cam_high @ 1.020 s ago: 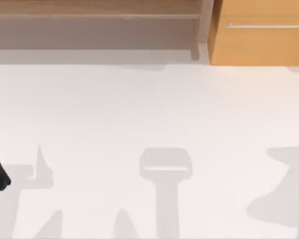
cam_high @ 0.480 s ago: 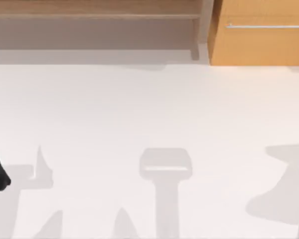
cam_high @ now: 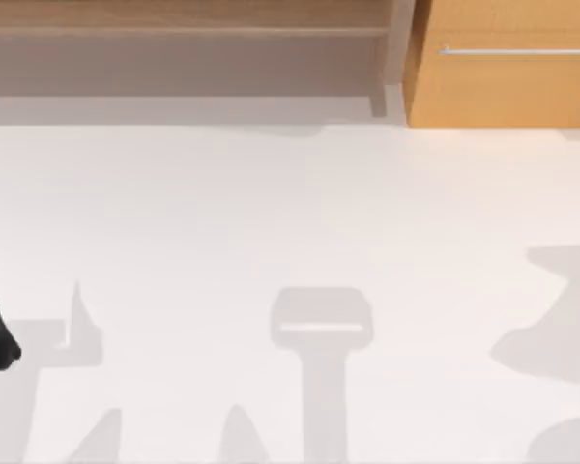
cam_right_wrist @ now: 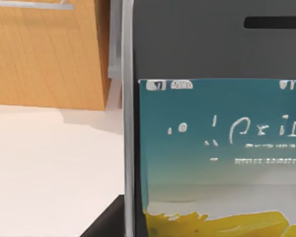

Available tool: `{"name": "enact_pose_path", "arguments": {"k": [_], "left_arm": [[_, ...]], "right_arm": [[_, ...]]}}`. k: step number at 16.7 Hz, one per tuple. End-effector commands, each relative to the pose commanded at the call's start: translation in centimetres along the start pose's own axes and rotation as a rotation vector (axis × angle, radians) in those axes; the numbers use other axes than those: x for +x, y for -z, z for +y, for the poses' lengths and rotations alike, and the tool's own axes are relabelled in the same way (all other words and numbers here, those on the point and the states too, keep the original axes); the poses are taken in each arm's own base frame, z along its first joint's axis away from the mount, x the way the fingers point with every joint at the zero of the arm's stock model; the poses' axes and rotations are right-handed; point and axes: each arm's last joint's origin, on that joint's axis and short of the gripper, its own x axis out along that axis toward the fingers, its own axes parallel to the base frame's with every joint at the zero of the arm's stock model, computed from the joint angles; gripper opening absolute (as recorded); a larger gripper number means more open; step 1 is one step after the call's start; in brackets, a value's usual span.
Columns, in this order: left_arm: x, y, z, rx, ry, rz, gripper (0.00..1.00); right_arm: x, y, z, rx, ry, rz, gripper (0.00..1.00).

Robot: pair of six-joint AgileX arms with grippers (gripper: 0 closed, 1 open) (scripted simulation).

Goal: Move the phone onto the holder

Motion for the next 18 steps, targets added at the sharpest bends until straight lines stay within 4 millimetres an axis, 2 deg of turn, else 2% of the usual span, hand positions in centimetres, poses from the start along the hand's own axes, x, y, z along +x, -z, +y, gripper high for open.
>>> {"name": "enact_pose_path", "arguments": {"k": [4,17,18], "left_arm": [[0.00,0.00,0.00,0.000,0.000,0.000,1.00],[0.00,0.00,0.00,0.000,0.000,0.000,1.00],[0.00,0.00,0.00,0.000,0.000,0.000,1.00]], "right_arm": [[0.09,0.06,-0.01,0.006,0.001,-0.002,0.00],[0.09,0.06,-0.01,0.006,0.001,-0.002,0.98],[0.09,0.06,-0.01,0.006,0.001,-0.002,1.00]]}}
